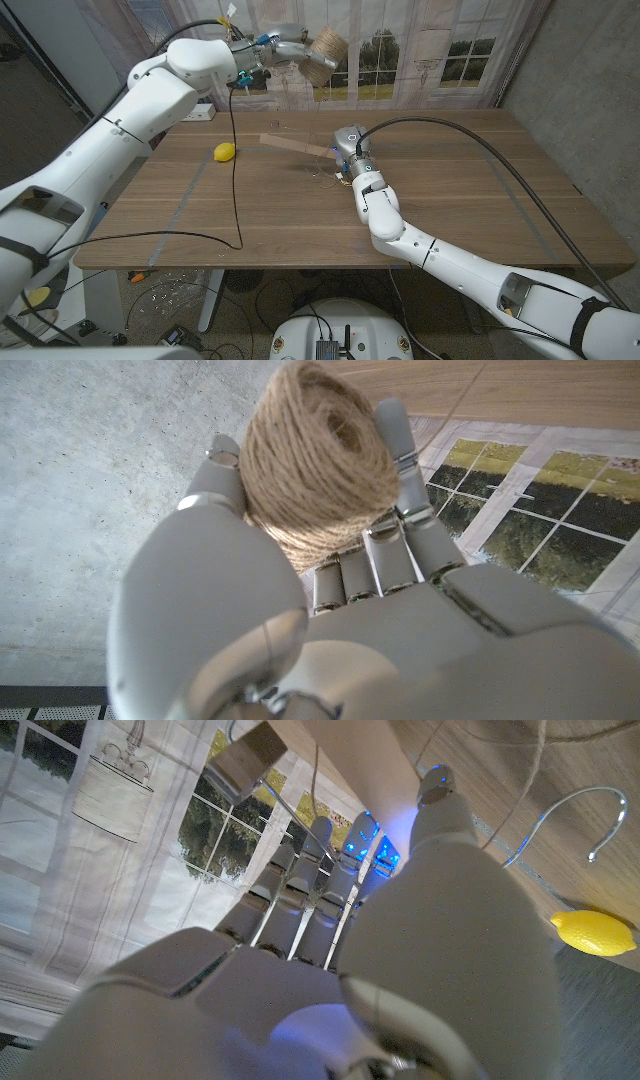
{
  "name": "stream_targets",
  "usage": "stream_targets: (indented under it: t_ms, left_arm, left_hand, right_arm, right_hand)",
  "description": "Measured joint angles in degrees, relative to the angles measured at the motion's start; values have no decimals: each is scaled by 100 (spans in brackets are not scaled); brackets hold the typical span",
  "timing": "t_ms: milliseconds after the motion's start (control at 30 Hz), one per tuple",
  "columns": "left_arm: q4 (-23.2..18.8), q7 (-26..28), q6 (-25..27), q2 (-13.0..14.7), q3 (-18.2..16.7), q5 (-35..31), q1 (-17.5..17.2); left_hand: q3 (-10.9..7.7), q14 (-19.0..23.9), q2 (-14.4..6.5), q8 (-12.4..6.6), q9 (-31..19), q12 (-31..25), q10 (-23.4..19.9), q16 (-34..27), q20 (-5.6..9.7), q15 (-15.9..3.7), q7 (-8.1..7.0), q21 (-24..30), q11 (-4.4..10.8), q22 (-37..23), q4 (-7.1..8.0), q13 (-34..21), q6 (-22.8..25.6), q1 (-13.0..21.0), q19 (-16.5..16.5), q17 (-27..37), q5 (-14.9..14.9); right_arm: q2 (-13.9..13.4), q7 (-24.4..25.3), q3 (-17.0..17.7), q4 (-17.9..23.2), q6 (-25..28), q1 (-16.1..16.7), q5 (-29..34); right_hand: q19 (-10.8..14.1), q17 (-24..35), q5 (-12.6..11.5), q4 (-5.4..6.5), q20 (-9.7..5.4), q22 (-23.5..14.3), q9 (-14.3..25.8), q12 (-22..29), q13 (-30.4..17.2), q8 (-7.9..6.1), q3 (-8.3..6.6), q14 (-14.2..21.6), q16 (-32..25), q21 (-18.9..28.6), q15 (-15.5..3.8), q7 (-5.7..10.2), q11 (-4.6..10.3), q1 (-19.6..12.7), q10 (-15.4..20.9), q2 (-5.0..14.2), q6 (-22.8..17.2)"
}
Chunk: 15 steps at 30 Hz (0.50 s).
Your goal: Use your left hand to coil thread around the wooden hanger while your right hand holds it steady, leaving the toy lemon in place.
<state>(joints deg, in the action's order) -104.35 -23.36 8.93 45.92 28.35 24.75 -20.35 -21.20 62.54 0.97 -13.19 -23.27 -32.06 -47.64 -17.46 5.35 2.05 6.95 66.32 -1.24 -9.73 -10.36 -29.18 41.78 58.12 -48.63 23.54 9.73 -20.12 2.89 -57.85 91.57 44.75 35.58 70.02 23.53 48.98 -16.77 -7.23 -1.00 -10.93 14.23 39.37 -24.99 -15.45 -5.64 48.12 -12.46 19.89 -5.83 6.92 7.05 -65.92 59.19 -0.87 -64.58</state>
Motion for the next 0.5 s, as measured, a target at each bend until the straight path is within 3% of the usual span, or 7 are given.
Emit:
stream_targets:
  t_ms: [300,500]
  left_arm:
    - [78,-309,-141,-12,-1,249,-89]
    - [133,-455,-187,-13,15,368,-158]
  left_hand:
    - [0,0,0,0,0,0,0,0,0,0,0,-4,0,0,0,0,0,0,0,0,0]
    - [0,0,0,0,1,0,0,1,0,0,0,-4,0,1,0,0,0,0,0,-1,0]
  right_arm:
    - [298,-23,10,-200,524,-171,-281]
    - [501,291,81,-329,863,-270,-630]
  right_hand:
    - [21,-17,-31,0,20,0,-29,6,40,4,0,92,0,0,-30,-101,-40,0,41,0,22]
    - [22,-16,-31,1,20,-1,-28,6,45,-1,0,92,0,0,-30,-132,-52,0,52,0,-8]
